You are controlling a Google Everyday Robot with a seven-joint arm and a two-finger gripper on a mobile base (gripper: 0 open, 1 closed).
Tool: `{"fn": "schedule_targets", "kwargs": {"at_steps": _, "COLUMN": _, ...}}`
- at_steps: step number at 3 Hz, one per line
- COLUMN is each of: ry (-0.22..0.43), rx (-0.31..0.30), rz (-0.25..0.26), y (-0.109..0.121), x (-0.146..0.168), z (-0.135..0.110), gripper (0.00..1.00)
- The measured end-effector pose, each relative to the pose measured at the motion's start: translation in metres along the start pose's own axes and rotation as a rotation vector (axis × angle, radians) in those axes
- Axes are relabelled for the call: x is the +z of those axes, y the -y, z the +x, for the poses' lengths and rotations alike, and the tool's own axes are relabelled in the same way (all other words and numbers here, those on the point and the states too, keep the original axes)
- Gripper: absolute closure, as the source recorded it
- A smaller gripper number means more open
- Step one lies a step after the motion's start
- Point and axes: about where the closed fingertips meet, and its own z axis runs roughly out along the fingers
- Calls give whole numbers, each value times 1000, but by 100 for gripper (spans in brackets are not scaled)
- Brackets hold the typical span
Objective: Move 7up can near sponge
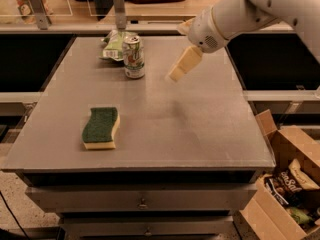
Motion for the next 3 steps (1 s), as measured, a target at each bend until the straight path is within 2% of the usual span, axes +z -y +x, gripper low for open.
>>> {"fn": "schedule_targets", "kwargs": {"at_steps": 2, "ry": 156, "rx": -38, "rz": -66, "y": 23, "x": 66, "z": -40, "gripper": 0}}
{"fn": "schedule_targets", "kwargs": {"at_steps": 3, "ry": 200, "rx": -47, "rz": -109, "y": 25, "x": 99, "z": -59, "gripper": 0}}
